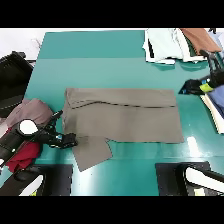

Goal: Fold the shirts.

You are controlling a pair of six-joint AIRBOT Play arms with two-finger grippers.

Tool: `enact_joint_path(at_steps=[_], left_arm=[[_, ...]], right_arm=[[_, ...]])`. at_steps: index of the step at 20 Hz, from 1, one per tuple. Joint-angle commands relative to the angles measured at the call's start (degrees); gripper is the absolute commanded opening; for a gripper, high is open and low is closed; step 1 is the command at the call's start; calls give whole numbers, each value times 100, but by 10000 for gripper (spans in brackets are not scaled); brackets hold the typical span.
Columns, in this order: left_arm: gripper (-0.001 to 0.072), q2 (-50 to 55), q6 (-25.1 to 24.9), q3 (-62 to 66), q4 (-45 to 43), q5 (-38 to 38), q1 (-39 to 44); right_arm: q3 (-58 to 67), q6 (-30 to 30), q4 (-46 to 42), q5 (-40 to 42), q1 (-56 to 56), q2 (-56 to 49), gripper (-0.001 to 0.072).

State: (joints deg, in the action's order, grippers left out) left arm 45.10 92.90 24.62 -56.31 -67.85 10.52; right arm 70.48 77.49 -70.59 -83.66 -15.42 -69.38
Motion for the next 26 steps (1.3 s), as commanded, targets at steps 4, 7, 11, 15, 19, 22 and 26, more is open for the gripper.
enact_joint_path(at_steps=[4,7,11,15,19,22,26], left_arm=[[24,-4,-42,389,-328,-26,44],[24,-4,-42,389,-328,17,44],[24,-4,-42,389,-328,33,44],[22,-17,-293,404,-396,-354,44],[21,-802,98,466,-911,-769,44],[22,-1641,468,474,-855,-1547,42],[22,-1757,400,817,-776,-1849,42]], right_arm=[[-2658,-160,-186,-249,-1945,592,575],[-3591,-264,-90,-107,-2535,433,567],[-3989,-315,385,411,-2140,188,479],[-3694,-358,415,553,-1296,470,98],[-3296,-358,-164,192,-887,1204,25],[-3101,-356,-501,-358,-861,1836,25],[-2802,-334,-748,-428,-870,2546,23]])
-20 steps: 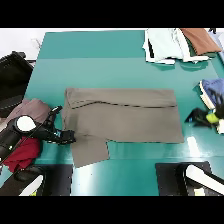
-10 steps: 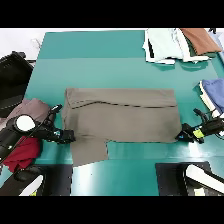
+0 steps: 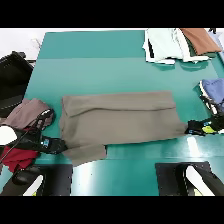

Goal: Fold the shirts.

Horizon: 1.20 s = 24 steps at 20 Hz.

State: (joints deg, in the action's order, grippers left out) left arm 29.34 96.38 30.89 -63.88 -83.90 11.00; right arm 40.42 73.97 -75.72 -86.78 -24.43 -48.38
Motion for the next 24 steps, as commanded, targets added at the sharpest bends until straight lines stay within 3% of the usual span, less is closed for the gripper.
enact_joint_path(at_steps=[1,6,11,16,17,18,19,22,23,24], left_arm=[[22,-68,-39,286,-52,55,-7],[23,1532,-544,1036,-538,1349,-11],[24,3217,-535,2260,-1360,1947,-175],[25,3764,-538,2540,-1318,2588,-520],[31,3779,-538,2540,-1213,2664,-520],[241,3779,-535,2540,-1106,2730,-520],[440,3779,-535,2542,-968,2739,-522],[456,3777,-533,2544,-892,2474,-520],[455,3777,-535,2542,-796,2367,-520],[406,3777,-535,2542,-697,2280,-520]], right_arm=[[299,72,-179,-13,33,452,23],[1117,116,-186,444,625,-608,23],[2461,317,-181,778,1235,-2304,24],[3486,415,168,761,1397,-3545,29],[3637,400,479,802,1353,-3722,112],[3783,389,780,850,1272,-3875,298],[3926,286,1071,870,1141,-4011,425],[4035,-92,1668,610,704,-4183,483],[3932,-170,1683,509,527,-4181,564],[3751,-273,1775,431,337,-4181,583]])
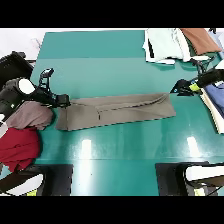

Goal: Fold the shirts.

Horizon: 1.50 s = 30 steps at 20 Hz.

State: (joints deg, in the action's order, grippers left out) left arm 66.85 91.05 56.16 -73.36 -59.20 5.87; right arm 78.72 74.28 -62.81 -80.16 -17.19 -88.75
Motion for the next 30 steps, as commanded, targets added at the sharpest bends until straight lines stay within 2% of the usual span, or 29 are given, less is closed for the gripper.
enact_joint_path(at_steps=[1,2,5,9,12,14,15,18,21,26,30], left_arm=[[213,28,-2,15,382,-214,-7],[21,28,-7,13,562,-179,-7],[24,31,-11,13,1078,212,184],[24,173,59,13,1257,750,879],[23,566,66,107,1421,940,1329],[23,1008,57,433,1552,997,1550],[23,1255,44,662,1550,994,1668],[23,2118,42,1558,1550,1003,2041],[23,2977,44,2389,1550,975,2341],[23,3976,46,3434,1554,988,2745],[23,4207,136,3676,1502,1036,2826]], right_arm=[[-297,-372,531,-245,-581,-146,583],[-560,-498,656,-223,-778,-146,583],[-1145,-800,1012,-129,-1121,-310,582],[-1373,-1082,1729,-31,-863,-817,571],[-1351,-1215,1932,299,-356,-946,374],[-1167,-1346,1930,258,-151,-914,100],[-1025,-1351,1943,131,-107,-841,26],[-413,-1311,2249,-345,-98,-319,24],[173,-833,2879,-514,-11,369,24],[887,-442,2872,-452,894,1161,24],[1261,-201,2870,-304,1639,1274,24]])
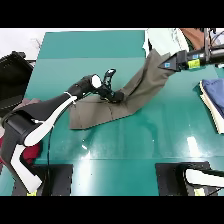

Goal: Fold the shirts.

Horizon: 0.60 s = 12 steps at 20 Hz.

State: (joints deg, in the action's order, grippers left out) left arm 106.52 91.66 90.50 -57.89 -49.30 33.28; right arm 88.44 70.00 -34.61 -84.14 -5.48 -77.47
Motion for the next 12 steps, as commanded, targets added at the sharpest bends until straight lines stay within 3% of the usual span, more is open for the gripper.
enact_joint_path(at_steps=[1,4,6,12], left_arm=[[23,240,184,243,-133,61,85],[23,234,256,291,-162,42,59],[23,210,258,575,-170,-361,-133],[23,-975,236,1563,-1154,-1401,-1545]], right_arm=[[343,284,52,155,597,146,24],[402,363,59,470,999,146,24],[402,367,55,662,1259,144,24],[402,367,63,1600,2382,-22,25]])
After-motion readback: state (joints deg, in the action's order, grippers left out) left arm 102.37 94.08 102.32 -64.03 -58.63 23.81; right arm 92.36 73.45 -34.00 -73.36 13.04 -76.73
